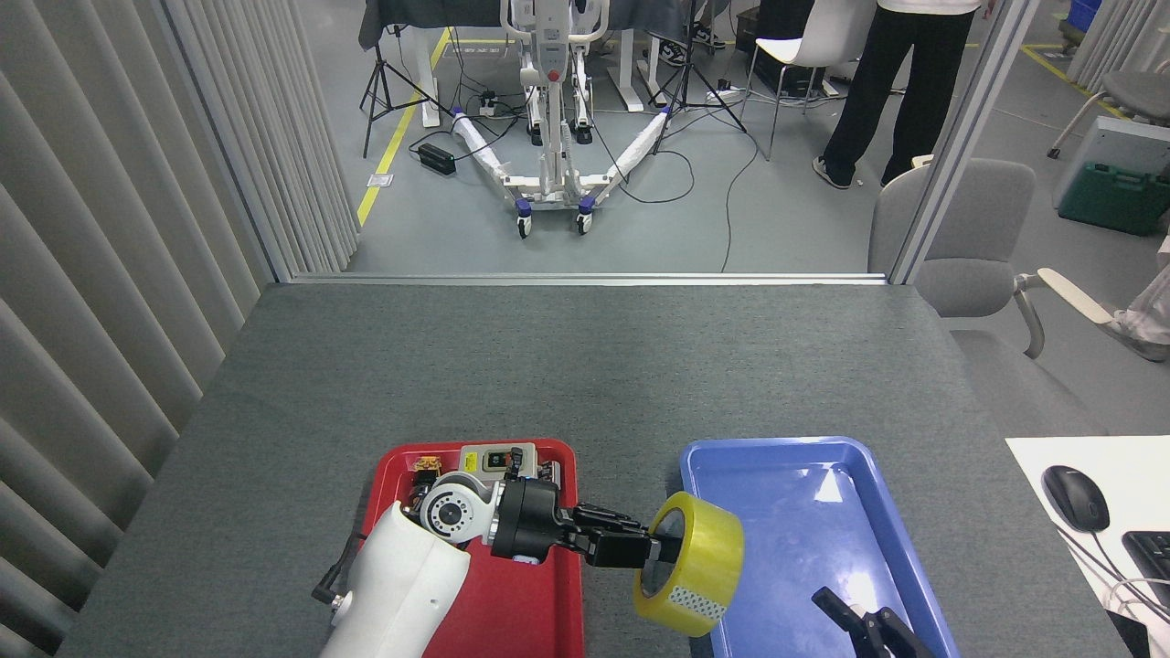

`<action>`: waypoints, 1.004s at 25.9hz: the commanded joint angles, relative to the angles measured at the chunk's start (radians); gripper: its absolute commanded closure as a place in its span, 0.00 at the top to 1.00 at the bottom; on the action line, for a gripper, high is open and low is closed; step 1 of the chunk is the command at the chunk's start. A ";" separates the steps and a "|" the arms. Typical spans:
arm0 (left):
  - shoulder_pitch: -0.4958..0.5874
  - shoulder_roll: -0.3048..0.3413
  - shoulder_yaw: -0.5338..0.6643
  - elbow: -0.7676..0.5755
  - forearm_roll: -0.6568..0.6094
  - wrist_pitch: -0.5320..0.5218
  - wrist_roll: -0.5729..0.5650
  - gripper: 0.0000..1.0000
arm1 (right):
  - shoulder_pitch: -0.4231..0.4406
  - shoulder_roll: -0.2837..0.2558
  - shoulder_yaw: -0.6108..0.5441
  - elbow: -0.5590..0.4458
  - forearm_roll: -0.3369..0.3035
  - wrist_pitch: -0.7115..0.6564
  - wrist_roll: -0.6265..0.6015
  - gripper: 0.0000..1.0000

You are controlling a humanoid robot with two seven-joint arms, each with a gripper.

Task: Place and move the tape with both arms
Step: 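Hand the tape roll from the left gripper to the right gripper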

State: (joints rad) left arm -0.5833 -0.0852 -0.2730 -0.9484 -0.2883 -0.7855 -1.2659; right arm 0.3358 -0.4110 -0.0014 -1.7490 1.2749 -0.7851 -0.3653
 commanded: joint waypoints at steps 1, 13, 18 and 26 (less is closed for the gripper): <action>0.000 -0.001 0.000 0.000 0.000 0.000 0.000 0.00 | -0.005 0.014 0.057 -0.001 0.015 0.000 0.008 1.00; 0.007 -0.002 0.000 0.000 0.000 0.000 0.000 0.00 | -0.060 0.026 0.161 0.002 0.035 0.000 0.008 1.00; 0.023 -0.007 -0.006 -0.013 -0.002 0.000 0.000 0.00 | -0.064 0.028 0.178 0.006 0.040 0.000 0.008 1.00; 0.053 -0.030 -0.020 -0.013 -0.003 0.000 -0.001 0.00 | -0.104 0.040 0.230 0.031 0.061 0.000 0.008 0.91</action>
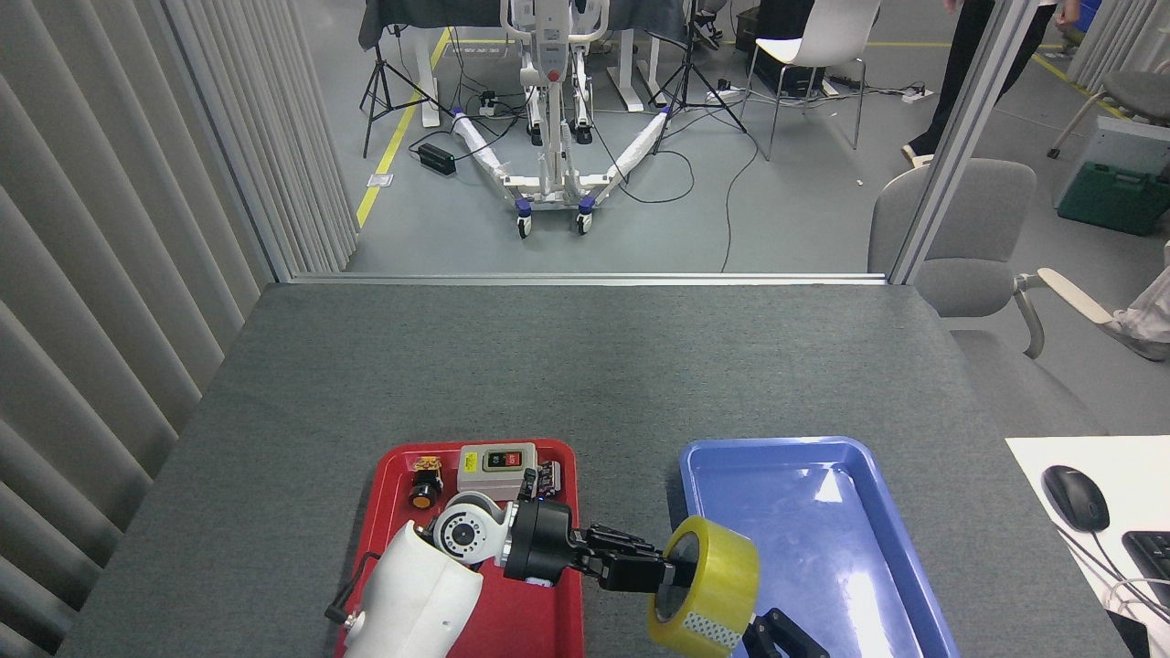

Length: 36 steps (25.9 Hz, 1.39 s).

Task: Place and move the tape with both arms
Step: 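Hand the tape roll from the left gripper to the right gripper, then retract the left gripper and lower the tape with the right gripper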

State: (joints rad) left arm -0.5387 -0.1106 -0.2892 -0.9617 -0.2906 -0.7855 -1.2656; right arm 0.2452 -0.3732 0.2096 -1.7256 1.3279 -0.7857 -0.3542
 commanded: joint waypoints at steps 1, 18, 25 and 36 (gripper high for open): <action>0.013 -0.004 -0.004 0.000 -0.001 0.000 -0.001 0.00 | -0.014 0.002 0.021 0.008 0.008 0.000 -0.003 0.84; 0.016 0.072 0.093 -0.017 -0.001 0.149 0.161 1.00 | 0.046 -0.026 -0.058 0.008 0.024 0.054 0.000 0.03; 0.218 0.150 0.188 -0.186 -0.025 0.219 0.615 1.00 | 0.029 -0.076 -0.137 0.011 -0.016 0.303 0.130 0.04; 0.517 0.172 0.306 -0.491 -0.653 0.264 0.997 1.00 | -0.202 -0.199 -0.164 0.075 -0.260 0.513 0.997 0.00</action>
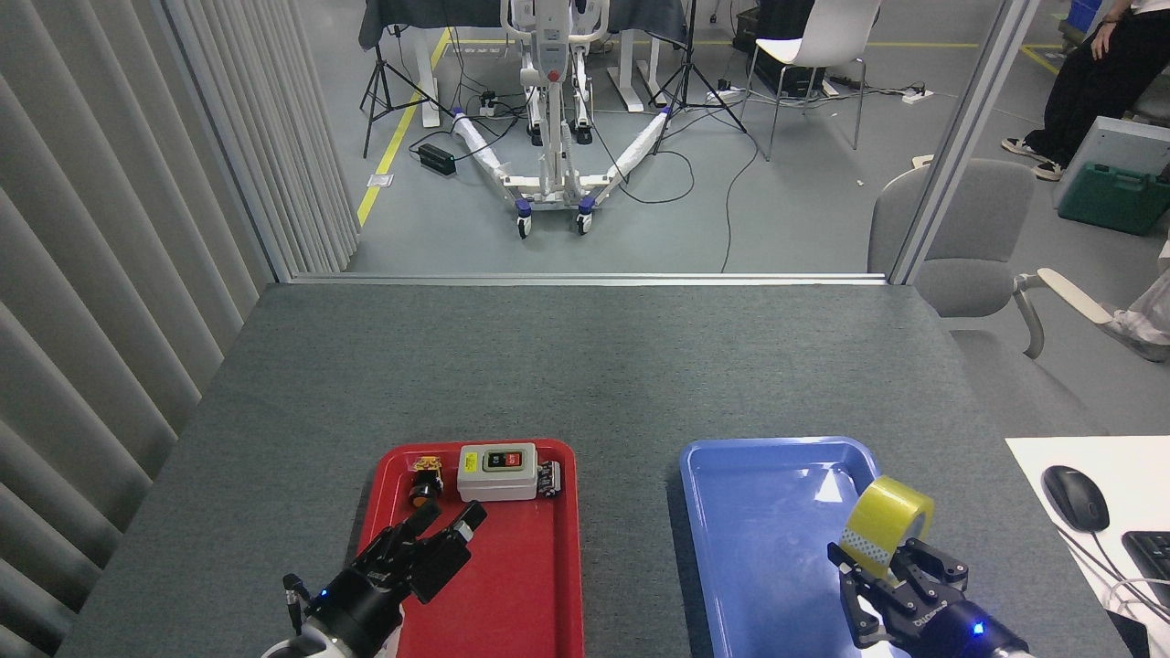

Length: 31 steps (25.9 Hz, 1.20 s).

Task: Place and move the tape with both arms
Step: 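Retract the left gripper and lower the tape with the right gripper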

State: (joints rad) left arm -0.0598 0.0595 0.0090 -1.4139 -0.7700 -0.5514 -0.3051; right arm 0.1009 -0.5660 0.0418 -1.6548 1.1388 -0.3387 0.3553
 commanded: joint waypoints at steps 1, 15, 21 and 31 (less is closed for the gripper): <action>0.052 0.002 0.008 -0.042 -0.210 0.047 0.037 1.00 | -0.079 -0.005 0.007 0.004 -0.094 0.081 0.393 0.00; 0.202 0.031 -0.136 -0.226 -0.468 0.536 0.503 1.00 | -0.271 0.051 0.156 0.050 -0.248 0.379 0.723 0.00; 0.126 0.074 -0.123 -0.172 -0.454 0.570 0.357 1.00 | -0.276 0.084 0.182 0.078 -0.246 0.429 0.720 0.14; 0.103 0.128 -0.106 -0.186 -0.558 0.564 0.405 1.00 | -0.271 0.086 0.184 0.081 -0.235 0.458 0.708 0.45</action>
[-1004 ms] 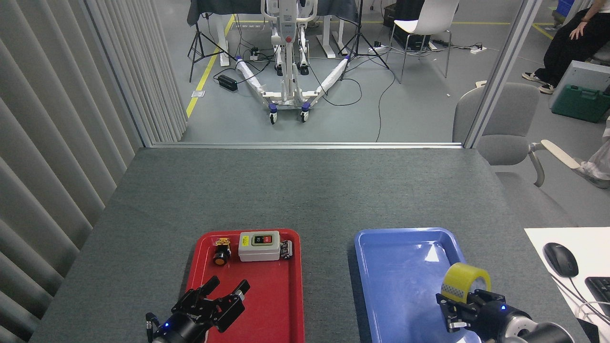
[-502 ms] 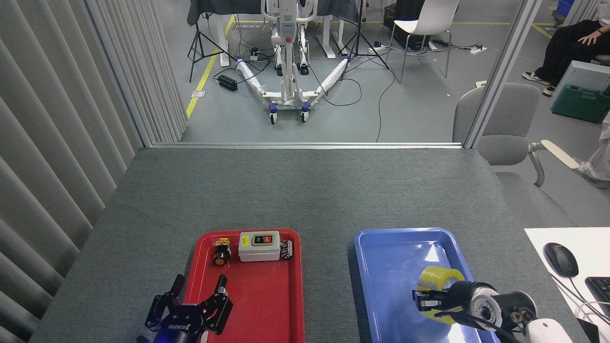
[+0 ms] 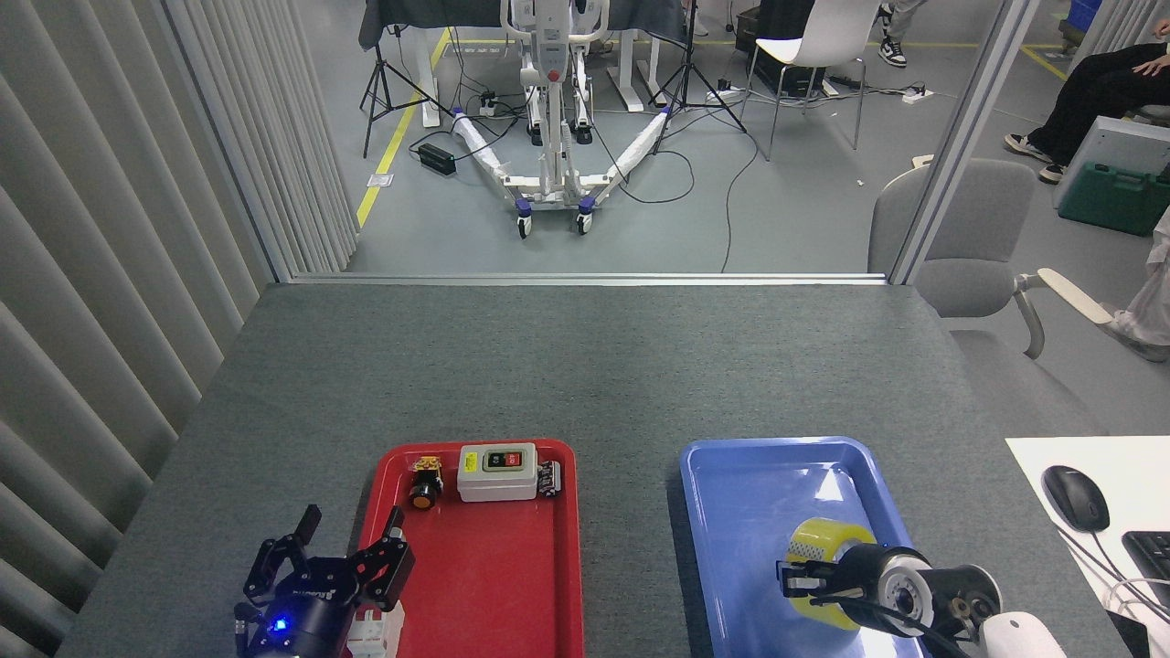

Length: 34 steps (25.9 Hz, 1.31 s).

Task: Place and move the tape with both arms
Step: 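Retract the left gripper and lower the tape with the right gripper, then open the right gripper to release the tape in the blue tray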

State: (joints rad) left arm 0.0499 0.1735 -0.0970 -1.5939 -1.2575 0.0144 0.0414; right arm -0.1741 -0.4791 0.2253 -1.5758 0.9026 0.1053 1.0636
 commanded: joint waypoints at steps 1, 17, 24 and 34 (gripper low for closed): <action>-0.008 0.018 -0.003 -0.006 -0.164 -0.002 0.058 1.00 | 0.005 -0.003 0.000 0.002 0.002 0.036 -0.002 0.50; -0.036 -0.028 0.019 0.040 -0.361 0.007 0.055 1.00 | 0.048 -0.016 -0.017 -0.016 0.002 0.108 -0.212 0.99; -0.041 -0.043 0.025 0.068 -0.316 -0.047 0.072 1.00 | 0.122 -0.021 -0.064 -0.047 0.009 0.151 -0.563 0.99; -0.062 -0.019 0.026 0.100 -0.169 -0.077 0.066 1.00 | 0.235 0.028 -0.081 -0.046 0.164 0.116 -1.128 0.99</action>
State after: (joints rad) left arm -0.0090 0.1455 -0.0703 -1.5000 -1.5006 -0.0591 0.1135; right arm 0.0398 -0.4683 0.1458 -1.6218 1.0218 0.2267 0.0360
